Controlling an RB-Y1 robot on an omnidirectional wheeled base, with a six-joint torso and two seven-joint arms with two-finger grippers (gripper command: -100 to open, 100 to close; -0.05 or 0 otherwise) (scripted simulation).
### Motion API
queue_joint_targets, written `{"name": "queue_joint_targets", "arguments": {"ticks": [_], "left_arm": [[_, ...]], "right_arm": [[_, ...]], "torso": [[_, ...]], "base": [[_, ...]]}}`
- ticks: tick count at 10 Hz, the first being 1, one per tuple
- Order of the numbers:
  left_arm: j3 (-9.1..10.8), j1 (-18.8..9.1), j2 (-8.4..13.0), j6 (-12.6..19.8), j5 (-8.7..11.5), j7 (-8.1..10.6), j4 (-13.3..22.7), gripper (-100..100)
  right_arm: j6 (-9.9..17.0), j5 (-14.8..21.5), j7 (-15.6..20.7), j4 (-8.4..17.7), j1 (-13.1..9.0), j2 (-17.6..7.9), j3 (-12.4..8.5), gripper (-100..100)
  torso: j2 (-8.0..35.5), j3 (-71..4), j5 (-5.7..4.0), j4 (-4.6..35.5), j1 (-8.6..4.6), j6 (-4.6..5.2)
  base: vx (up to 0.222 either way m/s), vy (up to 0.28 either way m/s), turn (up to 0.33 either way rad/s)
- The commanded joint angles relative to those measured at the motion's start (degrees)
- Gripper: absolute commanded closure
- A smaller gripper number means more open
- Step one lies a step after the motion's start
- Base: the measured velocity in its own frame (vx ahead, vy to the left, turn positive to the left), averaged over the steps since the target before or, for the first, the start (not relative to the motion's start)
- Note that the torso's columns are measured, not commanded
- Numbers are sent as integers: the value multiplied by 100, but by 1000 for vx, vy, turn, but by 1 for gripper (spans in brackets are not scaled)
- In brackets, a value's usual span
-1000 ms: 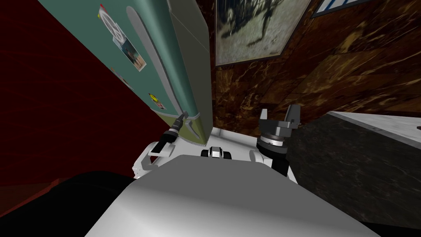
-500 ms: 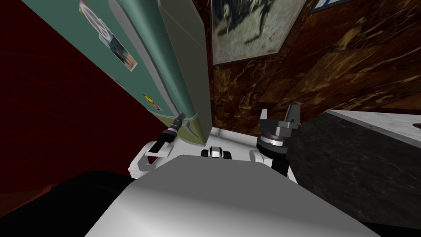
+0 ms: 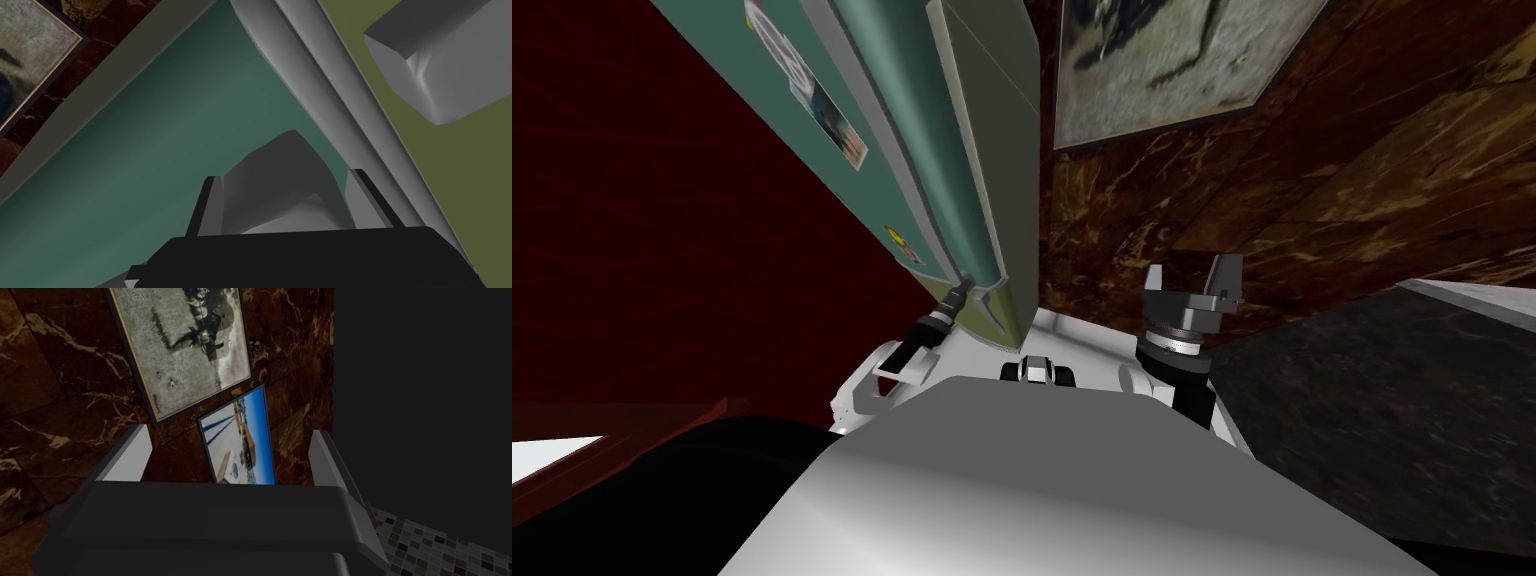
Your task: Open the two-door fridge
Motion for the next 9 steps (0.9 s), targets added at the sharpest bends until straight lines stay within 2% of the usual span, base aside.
{"name": "queue_joint_targets", "arguments": {"ticks": [1, 3, 4, 5, 7, 8, 9], "left_arm": [[-50, 51, 249, -284, -13, -49, -145, 100], [-50, 51, 249, -284, -13, -49, -145, 100], [-354, 45, 512, -509, 68, -88, -254, 100], [-354, 45, 618, -547, 68, -88, -254, 100], [-354, 45, 639, -587, 68, -88, -254, 100], [-657, 39, 968, -791, 150, -128, -363, 100], [-657, 39, 1028, -889, 150, -128, -363, 100]], "right_arm": [[0, 0, 0, 0, -1, 0, 1, 0], [0, 0, 0, 0, -1, 1, 2, 0], [0, 0, 0, 0, -1, 2, 2, 0], [0, 0, 0, -1, 1, 0, 0, 0], [0, 0, 0, 0, -2, 1, 2, 0], [0, 0, 0, 0, -2, 1, 2, 0], [0, 0, 0, 0, 0, 0, 0, 0]], "torso": [[-19, -14, -4, 0, -8, 6], [-32, -25, -18, 0, -50, 14], [-27, -23, -20, 0, -53, 12], [-9, -11, -14, 6, -25, 5], [-20, -25, -11, 24, 1, 3], [-25, -29, -19, 22, -19, 3], [-11, -19, -14, 20, -2, 0]], "base": [[-13, 64, 22], [-6, 10, -10], [17, 110, 378], [16, 134, 244], [-18, 40, 7], [-16, 139, 283], [5, 156, 342]]}}
